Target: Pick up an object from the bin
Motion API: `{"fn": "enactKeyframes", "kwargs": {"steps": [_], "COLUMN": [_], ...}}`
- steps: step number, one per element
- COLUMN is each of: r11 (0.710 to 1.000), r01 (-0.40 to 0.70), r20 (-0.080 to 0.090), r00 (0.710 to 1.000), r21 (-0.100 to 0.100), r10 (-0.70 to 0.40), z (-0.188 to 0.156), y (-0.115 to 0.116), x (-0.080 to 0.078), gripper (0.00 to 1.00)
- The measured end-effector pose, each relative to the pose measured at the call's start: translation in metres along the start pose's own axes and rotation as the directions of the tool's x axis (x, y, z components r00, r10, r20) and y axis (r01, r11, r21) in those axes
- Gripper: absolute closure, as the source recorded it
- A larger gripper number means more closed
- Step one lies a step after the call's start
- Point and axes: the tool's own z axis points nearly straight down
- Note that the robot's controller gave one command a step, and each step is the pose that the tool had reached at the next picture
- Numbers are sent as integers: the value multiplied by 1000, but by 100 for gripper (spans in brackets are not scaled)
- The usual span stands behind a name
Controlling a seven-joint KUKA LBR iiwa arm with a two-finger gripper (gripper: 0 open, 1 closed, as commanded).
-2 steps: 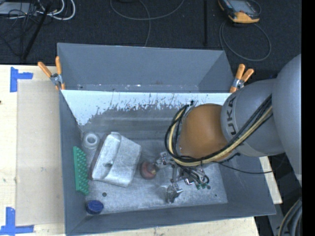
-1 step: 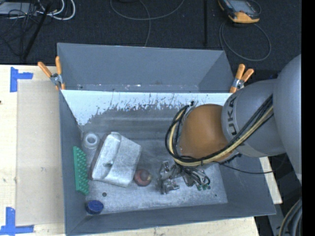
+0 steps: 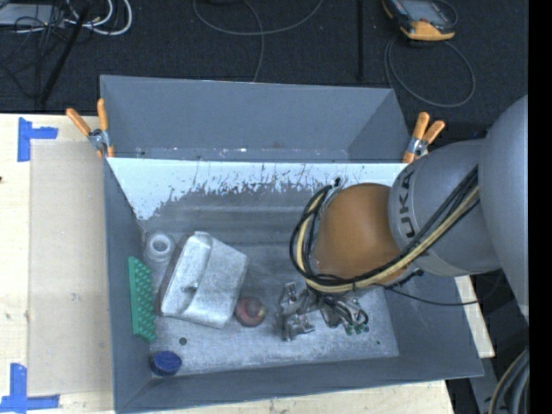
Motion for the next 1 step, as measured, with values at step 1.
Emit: {"fn": "enactKeyframes", "kwargs": {"steps": [1], "r11": [1000], "r01": [14], "r20": [4], "r00": [1000], "r21": [-2], "r10": [-14], "z": [-29], "y": [23], "x": [4], "gripper": [100]}}
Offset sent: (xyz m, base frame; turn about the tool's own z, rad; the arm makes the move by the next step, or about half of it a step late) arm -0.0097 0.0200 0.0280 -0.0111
